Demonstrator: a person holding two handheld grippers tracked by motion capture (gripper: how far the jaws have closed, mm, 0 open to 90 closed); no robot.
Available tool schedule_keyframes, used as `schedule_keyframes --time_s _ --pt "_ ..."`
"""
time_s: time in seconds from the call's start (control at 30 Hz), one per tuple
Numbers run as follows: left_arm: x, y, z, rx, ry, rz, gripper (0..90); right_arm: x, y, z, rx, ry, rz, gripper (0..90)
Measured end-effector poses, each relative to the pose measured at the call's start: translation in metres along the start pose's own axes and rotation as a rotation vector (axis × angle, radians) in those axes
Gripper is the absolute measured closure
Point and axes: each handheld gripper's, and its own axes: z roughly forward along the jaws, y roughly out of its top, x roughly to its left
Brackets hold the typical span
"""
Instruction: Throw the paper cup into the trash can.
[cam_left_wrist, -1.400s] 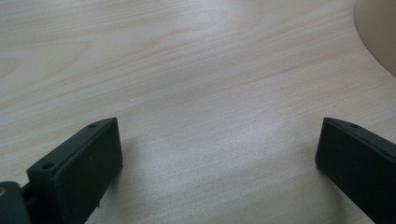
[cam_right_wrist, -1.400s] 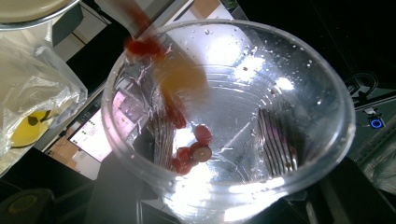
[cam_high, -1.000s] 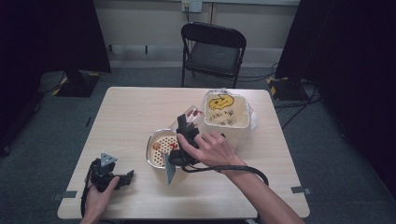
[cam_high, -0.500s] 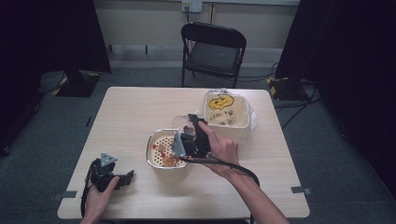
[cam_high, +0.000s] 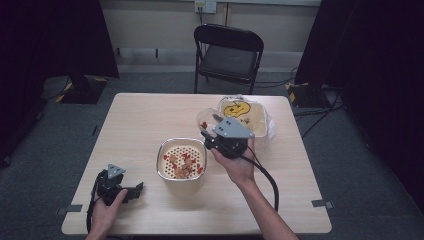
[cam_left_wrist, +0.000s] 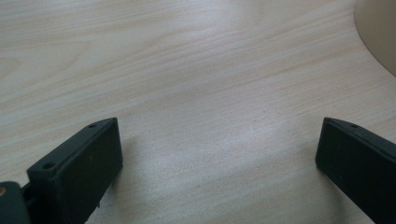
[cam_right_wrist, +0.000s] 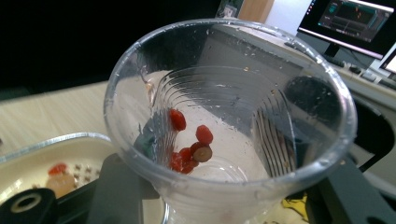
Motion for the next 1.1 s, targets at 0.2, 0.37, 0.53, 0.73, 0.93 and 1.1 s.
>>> schedule_keyframes --time_s 0.2,0.37,0.53,0.73,0.93,1.1 --pt "0.000 0.000 0.000 0.000 0.000 0.000 0.0 -0.019 -0.002 -0.002 -0.083 0.056 0.185 48.0" --pt "0.000 0.000 0.000 0.000 0.000 0.000 0.0 -0.027 0.000 -0.004 -0.115 0.053 0.232 47.9" --pt "0.000 0.000 0.000 0.000 0.000 0.000 0.0 -0.042 0.003 -0.006 -0.136 0.037 0.278 47.7" --pt "0.000 0.000 0.000 0.000 0.000 0.000 0.0 -0.070 0.004 -0.008 -0.126 -0.010 0.313 47.3" --pt "0.000 0.000 0.000 0.000 0.000 0.000 0.0 -0.092 0.001 -0.005 -0.093 -0.050 0.325 44.7" --pt "0.000 0.000 0.000 0.000 0.000 0.000 0.0 -0.107 0.000 0.000 -0.075 -0.075 0.338 44.8"
